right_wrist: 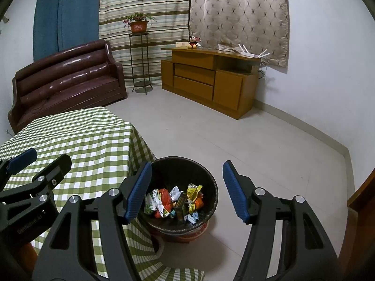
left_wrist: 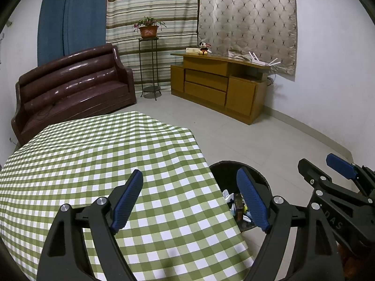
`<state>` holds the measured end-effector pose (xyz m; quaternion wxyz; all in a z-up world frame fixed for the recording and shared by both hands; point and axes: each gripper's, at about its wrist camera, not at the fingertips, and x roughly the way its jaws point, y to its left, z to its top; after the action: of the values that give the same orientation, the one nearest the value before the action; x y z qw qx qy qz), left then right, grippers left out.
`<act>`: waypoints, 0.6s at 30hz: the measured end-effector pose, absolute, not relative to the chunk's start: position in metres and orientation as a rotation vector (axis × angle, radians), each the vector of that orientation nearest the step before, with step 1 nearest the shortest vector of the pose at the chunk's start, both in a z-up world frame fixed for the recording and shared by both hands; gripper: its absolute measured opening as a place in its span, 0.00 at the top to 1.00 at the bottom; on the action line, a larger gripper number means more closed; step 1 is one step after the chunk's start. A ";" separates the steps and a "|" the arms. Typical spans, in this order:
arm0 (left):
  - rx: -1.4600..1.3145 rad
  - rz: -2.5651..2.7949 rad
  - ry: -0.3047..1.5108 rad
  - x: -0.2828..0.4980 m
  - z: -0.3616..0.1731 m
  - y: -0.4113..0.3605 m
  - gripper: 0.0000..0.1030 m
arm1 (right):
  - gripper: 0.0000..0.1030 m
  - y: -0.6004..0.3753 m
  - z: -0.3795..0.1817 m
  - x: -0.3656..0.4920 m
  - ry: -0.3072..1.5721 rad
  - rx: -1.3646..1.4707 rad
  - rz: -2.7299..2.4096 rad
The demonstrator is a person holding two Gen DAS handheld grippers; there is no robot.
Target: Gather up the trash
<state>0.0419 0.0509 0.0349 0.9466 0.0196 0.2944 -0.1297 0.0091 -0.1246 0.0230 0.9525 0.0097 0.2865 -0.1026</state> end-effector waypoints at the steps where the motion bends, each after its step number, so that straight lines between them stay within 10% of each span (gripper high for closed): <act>1: 0.041 -0.264 0.599 0.042 0.035 0.051 0.23 | 0.40 -0.124 0.023 0.009 0.582 0.019 -0.208; 18: 0.041 -0.265 0.599 0.042 0.035 0.052 0.22 | 0.40 -0.125 0.024 0.009 0.582 0.020 -0.209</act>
<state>0.0416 0.0518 0.0352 0.9467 0.0199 0.2940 -0.1301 0.0091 -0.1251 0.0239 0.9525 0.0097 0.2866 -0.1029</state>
